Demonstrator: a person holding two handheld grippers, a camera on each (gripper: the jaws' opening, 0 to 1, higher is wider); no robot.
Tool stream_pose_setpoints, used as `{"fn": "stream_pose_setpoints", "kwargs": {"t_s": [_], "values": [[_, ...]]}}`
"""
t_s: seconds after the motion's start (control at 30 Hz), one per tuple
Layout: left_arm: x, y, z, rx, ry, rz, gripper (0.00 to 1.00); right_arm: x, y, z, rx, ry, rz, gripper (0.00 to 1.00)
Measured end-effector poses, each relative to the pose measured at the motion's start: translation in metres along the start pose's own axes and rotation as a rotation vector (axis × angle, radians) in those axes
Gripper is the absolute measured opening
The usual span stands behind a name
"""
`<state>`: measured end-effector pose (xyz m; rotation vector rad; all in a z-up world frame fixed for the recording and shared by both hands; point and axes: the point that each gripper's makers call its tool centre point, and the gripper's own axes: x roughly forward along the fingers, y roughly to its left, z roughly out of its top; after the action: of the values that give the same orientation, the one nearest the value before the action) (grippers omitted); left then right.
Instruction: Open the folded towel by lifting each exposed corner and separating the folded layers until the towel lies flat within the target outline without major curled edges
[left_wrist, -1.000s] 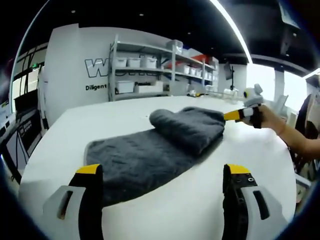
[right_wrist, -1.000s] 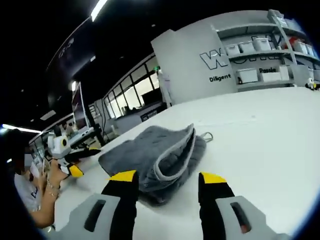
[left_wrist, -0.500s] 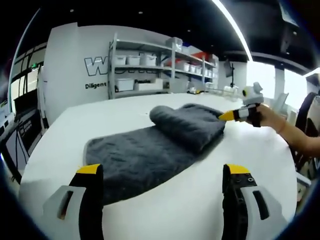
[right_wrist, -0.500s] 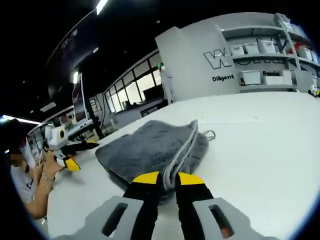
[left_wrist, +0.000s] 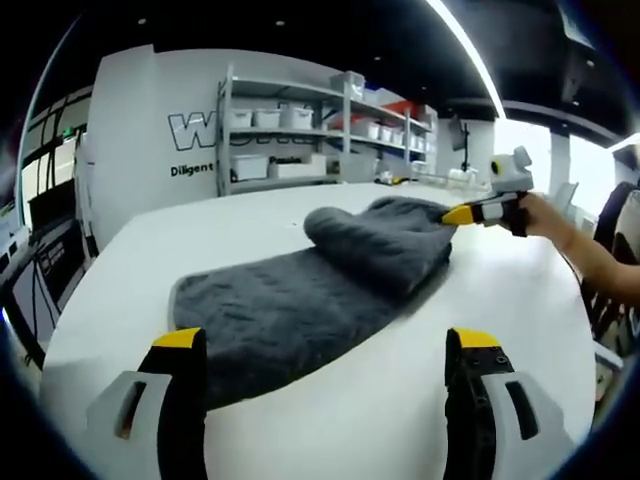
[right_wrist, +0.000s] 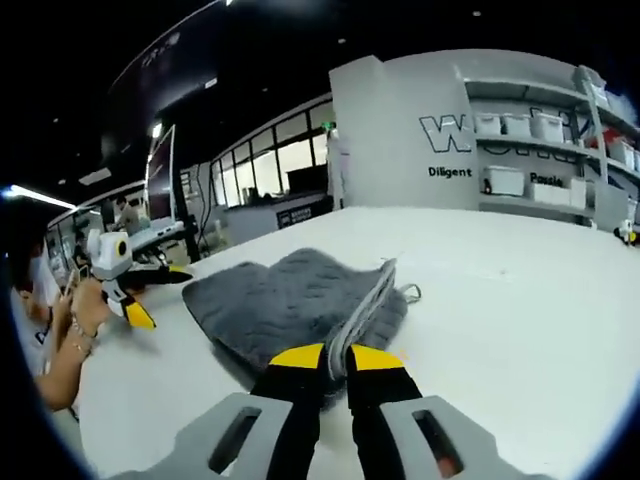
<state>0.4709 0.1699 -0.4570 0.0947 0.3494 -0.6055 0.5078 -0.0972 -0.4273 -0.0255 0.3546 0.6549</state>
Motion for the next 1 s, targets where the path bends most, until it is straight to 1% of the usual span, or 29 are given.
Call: {"fn": "stream_pose_setpoints", "kwargs": {"t_s": [0.13,0.3,0.43,0.57,0.63,0.67,0.93,1.0], "values": [[0.001,0.0,0.0,0.008,0.005,-0.001,0.98,-0.008,-0.01,0.003,-0.046,0.023,-0.04,0.04],[0.0,0.0,-0.002,0.008,0.01,0.004,0.98,-0.019,-0.024,0.002,-0.1,0.063,-0.091,0.04],[0.001,0.0,-0.001,0.009,0.007,0.001,0.98,-0.03,-0.036,0.007,-0.154,0.08,-0.133,0.04],[0.0,0.0,-0.001,0.011,0.009,0.002,0.98,-0.041,-0.049,0.011,-0.19,0.095,-0.162,0.04],[0.0,0.0,-0.001,0.012,0.009,0.002,0.98,-0.048,-0.058,0.01,-0.209,0.112,-0.195,0.04],[0.001,0.0,-0.001,0.012,0.01,0.001,0.98,-0.053,-0.066,0.01,-0.232,0.127,-0.214,0.04],[0.001,0.0,-0.002,0.013,0.014,0.002,0.98,-0.08,-0.098,0.002,-0.261,0.169,-0.28,0.04],[0.002,0.0,-0.003,0.016,0.02,0.002,0.98,-0.085,-0.106,0.0,-0.269,0.17,-0.286,0.04]]}}
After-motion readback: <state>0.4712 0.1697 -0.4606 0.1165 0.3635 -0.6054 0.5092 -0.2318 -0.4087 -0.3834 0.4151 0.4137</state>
